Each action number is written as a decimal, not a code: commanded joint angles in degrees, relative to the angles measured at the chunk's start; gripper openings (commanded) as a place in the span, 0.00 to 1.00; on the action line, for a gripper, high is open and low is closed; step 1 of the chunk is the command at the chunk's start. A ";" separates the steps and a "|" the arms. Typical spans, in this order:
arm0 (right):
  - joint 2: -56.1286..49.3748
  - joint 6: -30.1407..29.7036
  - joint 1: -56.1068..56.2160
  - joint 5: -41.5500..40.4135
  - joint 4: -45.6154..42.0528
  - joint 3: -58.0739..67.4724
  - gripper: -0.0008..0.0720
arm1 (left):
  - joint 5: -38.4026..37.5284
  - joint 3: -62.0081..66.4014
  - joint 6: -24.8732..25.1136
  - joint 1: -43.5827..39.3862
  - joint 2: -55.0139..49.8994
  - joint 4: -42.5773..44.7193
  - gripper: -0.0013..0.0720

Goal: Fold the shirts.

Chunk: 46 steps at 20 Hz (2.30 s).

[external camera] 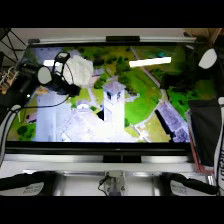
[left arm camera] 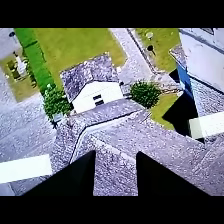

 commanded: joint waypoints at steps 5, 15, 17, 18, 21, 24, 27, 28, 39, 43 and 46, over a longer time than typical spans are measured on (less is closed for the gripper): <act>-0.07 -0.37 0.07 -2.80 -0.28 -0.02 0.88 | 17.35 -0.02 -0.11 0.15 -4.13 -1.25 0.49; -3.58 -0.50 0.07 -3.21 4.35 -0.26 0.88 | 20.59 20.00 -13.38 19.71 -28.57 -24.41 1.00; -3.69 -1.07 0.07 -4.02 4.35 -0.26 0.88 | 23.65 20.00 -11.74 21.18 -32.28 -32.85 1.00; -3.69 -1.31 0.07 -4.48 4.42 -0.26 0.88 | 25.90 20.00 -9.20 20.92 -33.62 -35.71 1.00; -3.69 -1.25 0.07 -4.52 5.97 -0.26 0.88 | 31.04 20.02 -6.23 18.49 -36.52 -37.05 1.00; -3.69 -1.62 0.07 -4.13 8.76 -0.26 0.88 | 33.79 20.04 -6.25 16.83 -38.97 -37.29 1.00; -3.69 -1.92 0.07 -3.43 9.29 -0.26 0.88 | 37.46 20.04 -6.27 15.67 -39.52 -37.94 0.68; -3.69 -1.92 0.07 -3.45 9.29 -0.26 0.88 | 38.56 20.04 -6.27 15.37 -39.52 -37.94 0.47; -0.07 -4.48 0.02 5.25 0.24 -0.13 0.88 | 26.73 20.15 17.27 13.46 -7.65 -40.70 0.06; 11.30 -4.52 0.02 12.22 -7.76 -0.13 0.88 | 14.14 20.13 19.58 10.21 7.28 -40.24 0.06; 20.92 -2.51 0.02 12.66 -7.74 -0.13 0.88 | 8.41 17.73 15.76 3.28 8.57 -40.24 0.06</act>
